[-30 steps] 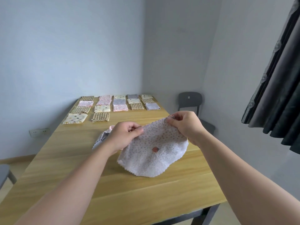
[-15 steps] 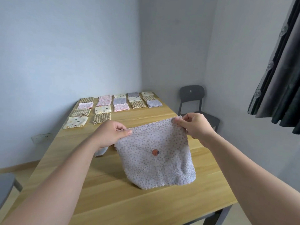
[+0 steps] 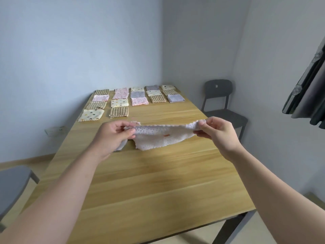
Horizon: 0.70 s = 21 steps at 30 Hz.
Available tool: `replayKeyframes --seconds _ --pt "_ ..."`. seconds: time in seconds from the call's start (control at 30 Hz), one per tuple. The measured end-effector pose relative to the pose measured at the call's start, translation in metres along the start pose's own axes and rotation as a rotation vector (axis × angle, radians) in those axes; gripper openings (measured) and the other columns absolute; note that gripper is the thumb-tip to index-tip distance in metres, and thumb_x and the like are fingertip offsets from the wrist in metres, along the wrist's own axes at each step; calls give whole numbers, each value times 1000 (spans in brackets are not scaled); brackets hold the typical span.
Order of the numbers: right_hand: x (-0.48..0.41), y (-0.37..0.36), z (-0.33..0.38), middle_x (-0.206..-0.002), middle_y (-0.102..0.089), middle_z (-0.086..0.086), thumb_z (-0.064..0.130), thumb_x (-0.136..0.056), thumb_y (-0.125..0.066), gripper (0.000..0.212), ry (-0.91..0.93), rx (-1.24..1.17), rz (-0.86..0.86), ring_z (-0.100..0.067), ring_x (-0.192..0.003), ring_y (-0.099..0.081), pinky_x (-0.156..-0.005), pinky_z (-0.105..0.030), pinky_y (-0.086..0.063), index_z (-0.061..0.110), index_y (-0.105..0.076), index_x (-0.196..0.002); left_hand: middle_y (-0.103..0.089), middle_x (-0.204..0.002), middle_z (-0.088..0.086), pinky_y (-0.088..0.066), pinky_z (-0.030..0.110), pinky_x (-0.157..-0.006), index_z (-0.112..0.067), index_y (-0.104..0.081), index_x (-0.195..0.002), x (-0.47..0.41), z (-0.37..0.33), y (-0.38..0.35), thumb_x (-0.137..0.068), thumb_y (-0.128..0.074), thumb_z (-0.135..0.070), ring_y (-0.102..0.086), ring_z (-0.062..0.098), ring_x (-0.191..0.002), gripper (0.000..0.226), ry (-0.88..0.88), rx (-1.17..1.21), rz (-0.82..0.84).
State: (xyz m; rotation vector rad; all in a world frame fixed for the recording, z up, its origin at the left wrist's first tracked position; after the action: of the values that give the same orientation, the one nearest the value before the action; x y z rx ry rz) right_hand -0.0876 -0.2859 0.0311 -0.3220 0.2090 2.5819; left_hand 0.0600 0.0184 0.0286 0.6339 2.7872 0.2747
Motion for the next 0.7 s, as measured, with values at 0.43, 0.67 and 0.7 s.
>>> replayKeyframes --seconds 0.43,0.67,0.7 --pt "77 -9 -107 -54 -47 6 24 -91 -72 31 -206 416 205 -8 -53 -38 -50 -18 -30 5 -63 -68 -79 -93 -9 -54 36 -90 -36 -82 -87 80 105 -23 -85 -81 -13 -73 18 -90 23 202 -334 248" --pt "84 -10 -112 -55 -49 8 12 -87 -69 24 -220 449 200 -7 -54 -40 -52 -21 -31 10 -63 -64 -76 -101 -20 -54 22 -89 -29 -82 -91 92 102 -27 -85 -79 -7 -72 3 -95 23 198 -328 281" --pt "84 -10 -111 -54 -48 9 10 -86 -68 25 -222 443 193 -6 -53 -39 -51 -20 -30 11 -62 -62 -76 -102 -20 -53 21 -88 -28 -82 -92 93 102 -27 -86 -79 -8 -72 3 -95 21 203 -325 279"
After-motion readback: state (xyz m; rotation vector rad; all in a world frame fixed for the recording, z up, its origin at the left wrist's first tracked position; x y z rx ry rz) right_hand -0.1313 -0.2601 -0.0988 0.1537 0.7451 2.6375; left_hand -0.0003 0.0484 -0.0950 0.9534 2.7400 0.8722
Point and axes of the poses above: each hand's wrist, its own x-axis away from the middle knuckle, its own y-axis out of the back of the hand, z = x × y, the point moved 5 cm from there along -x, towards the middle knuckle
